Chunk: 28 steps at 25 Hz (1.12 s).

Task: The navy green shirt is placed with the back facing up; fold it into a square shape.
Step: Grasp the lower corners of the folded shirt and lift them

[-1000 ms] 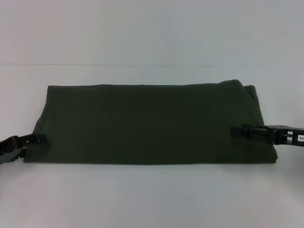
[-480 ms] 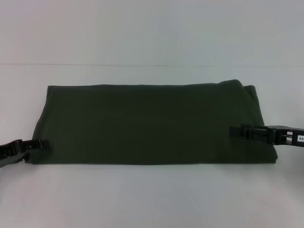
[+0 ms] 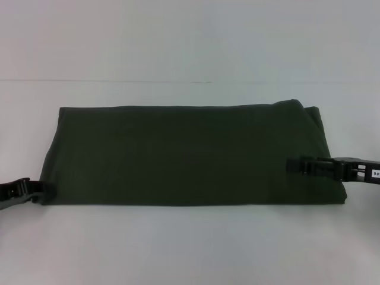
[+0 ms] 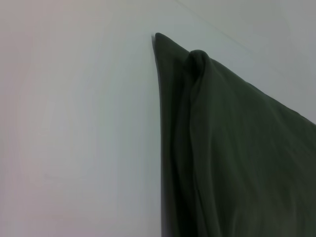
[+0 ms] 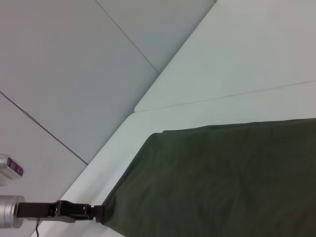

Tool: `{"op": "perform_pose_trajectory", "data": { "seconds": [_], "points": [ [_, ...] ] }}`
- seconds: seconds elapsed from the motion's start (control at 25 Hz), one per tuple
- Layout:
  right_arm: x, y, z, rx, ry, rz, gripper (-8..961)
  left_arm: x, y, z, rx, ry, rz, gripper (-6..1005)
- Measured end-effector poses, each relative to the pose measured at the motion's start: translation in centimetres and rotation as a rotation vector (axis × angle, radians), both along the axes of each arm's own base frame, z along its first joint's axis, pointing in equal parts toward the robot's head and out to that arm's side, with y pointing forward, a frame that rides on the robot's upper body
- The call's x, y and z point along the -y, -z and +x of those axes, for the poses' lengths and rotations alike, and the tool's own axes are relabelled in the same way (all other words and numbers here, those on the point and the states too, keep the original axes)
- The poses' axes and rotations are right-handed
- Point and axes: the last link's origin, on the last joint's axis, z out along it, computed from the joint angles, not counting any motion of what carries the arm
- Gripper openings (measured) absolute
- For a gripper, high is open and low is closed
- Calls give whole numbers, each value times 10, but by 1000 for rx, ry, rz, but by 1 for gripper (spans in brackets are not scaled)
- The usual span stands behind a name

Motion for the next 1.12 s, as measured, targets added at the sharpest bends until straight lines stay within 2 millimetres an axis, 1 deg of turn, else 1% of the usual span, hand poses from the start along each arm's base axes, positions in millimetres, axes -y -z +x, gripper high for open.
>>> {"op": "perform_pose_trajectory", "data": {
  "seconds": [0.2,0.28,0.4,0.56,0.64,0.8,1.12],
  "points": [
    [0,-4,3,1,20,1,826,1,0,0,-1,3,-2,253],
    [-2,-10,8,5,65,6,826,1,1,0,1,4,-5,205],
    [-8,-24,20,27,194,5,825,1,1,1,4,7,-9,132],
    [-19,-44,37,117,390,-10,825,0,1,3,10,15,-16,36],
    [-24,-49,38,157,445,-27,825,0,1,5,14,20,-21,24],
    [-33,-51,36,231,505,-69,825,-1,2,6,13,27,-29,5],
    [-46,-41,22,351,521,-141,826,-1,2,9,20,33,-38,5]
  ]
}}
